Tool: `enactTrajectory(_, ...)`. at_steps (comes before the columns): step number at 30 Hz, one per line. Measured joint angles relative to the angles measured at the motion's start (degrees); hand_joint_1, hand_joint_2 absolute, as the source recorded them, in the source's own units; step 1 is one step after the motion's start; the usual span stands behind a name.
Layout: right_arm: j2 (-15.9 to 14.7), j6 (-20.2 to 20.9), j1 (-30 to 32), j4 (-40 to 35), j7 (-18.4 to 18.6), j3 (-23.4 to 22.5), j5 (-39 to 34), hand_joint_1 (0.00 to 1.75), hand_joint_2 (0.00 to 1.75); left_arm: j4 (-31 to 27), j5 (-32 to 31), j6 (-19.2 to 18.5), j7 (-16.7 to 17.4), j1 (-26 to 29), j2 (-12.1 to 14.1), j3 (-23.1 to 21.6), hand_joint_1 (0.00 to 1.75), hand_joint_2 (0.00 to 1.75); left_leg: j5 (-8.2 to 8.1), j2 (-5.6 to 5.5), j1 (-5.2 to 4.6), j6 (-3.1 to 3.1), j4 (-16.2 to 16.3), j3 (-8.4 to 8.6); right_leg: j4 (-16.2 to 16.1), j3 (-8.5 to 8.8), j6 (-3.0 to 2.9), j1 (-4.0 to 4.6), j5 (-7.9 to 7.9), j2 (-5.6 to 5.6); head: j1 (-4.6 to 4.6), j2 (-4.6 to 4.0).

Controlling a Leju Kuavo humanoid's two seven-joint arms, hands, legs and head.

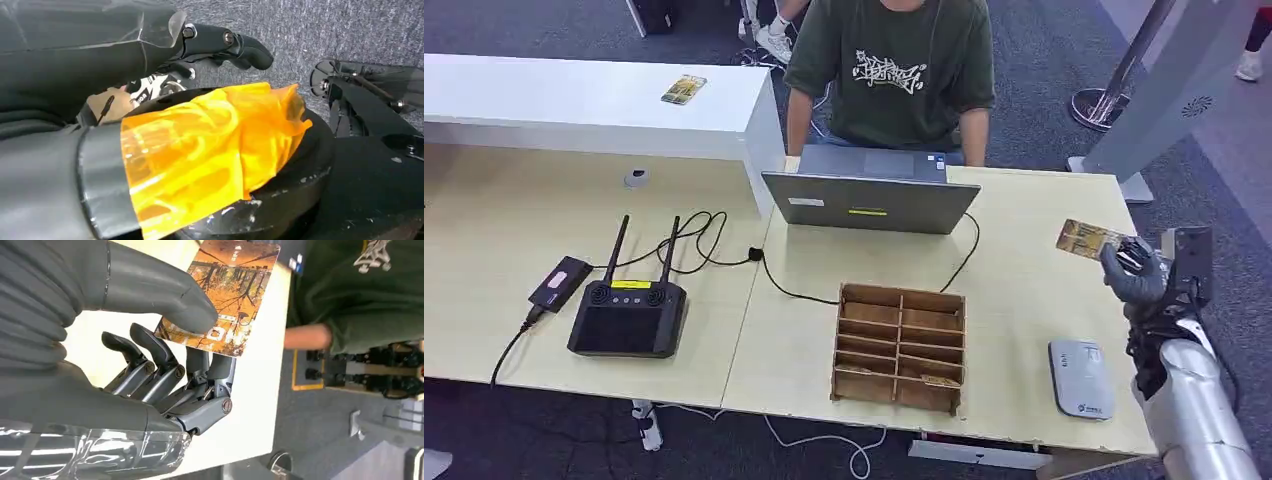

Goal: Pass the card to the sensor for recognition and then transmit it.

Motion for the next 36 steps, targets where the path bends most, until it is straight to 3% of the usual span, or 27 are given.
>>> enactTrajectory(16, -3.1, 1.4, 7.9, -4.2, 1.2, -5.4, -3.0, 1.75, 1.75, 0.0, 0.0, 0.1, -0.2, 0.2, 0.0, 1.6, 0.00, 0.00, -0.02, 0.03, 0.00, 0.03, 0.0, 0.02, 0.0, 0.00, 0.00, 0.00, 0.00, 0.00, -0.02, 0.00)
enactTrajectory(36, -2.4, 4.3, 23.6, -13.4, 2.7, -8.8, -4.1, 1.75, 1.75, 0.0, 0.0, 0.5, -0.7, 0.5, -0.2, 3.7, 0.00, 0.00, -0.06, 0.01, 0.00, 0.05, 0.0, -0.01, 0.0, 0.00, 0.08, 0.00, -0.07, -0.01, -0.02, 0.00)
